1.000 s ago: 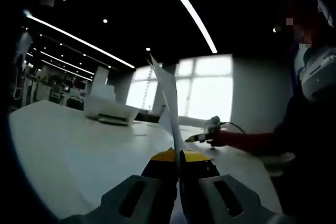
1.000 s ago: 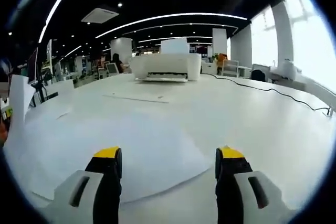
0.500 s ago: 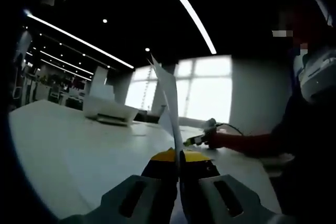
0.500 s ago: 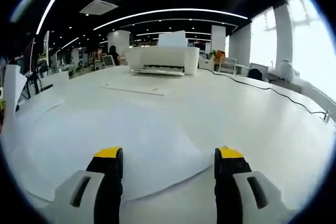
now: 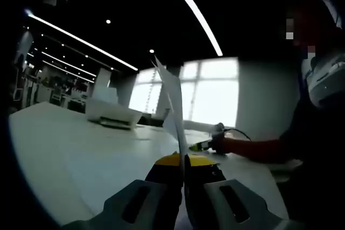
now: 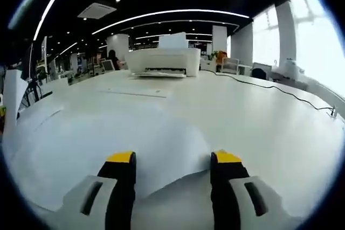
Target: Organize the stack of printing papers by aligning and flattening the scattered papers on the table
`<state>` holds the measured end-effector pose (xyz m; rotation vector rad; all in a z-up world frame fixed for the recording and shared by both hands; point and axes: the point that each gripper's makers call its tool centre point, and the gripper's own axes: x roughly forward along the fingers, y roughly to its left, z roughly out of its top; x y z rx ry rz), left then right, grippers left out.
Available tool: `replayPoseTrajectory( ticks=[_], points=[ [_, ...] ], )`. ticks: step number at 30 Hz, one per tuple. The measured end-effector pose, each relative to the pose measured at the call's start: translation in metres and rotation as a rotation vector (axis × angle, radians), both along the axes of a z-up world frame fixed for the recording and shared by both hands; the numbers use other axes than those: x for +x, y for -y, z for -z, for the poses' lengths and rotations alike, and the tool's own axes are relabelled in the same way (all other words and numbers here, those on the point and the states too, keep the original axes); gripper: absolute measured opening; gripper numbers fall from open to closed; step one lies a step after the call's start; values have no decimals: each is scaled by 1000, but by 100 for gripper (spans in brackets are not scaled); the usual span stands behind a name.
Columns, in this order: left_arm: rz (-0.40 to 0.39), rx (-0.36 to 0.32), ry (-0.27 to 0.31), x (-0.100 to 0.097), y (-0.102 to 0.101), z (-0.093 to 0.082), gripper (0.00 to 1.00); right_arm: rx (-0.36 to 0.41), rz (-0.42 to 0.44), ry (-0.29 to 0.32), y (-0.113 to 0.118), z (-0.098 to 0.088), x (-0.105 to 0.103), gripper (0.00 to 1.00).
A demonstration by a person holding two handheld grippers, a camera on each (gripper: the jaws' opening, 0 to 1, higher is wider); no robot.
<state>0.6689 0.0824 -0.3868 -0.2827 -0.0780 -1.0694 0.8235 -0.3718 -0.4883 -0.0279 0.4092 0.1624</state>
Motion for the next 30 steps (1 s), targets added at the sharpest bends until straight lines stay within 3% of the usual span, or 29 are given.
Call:
replayPoseTrajectory(
  ticks=[5,10,17,24,30],
  points=[
    [-2,2,1,-1,1,0,6,8,-50,4,-14,-1,-3,31],
    [-4,4,1,-2,2,0,6,5,-86,7,-24,-2,-6,21],
    [-5,4,0,-3,3,-1,6,-14,-153,14,-37,-3,-7,18],
    [-3,3,-1,-5,4,-1,6,-70,-183,27,-47,-4,-10,7],
    [-2,0,-2,-6,5,-1,6,-12,-155,98,-43,-21,-17,0]
  ],
)
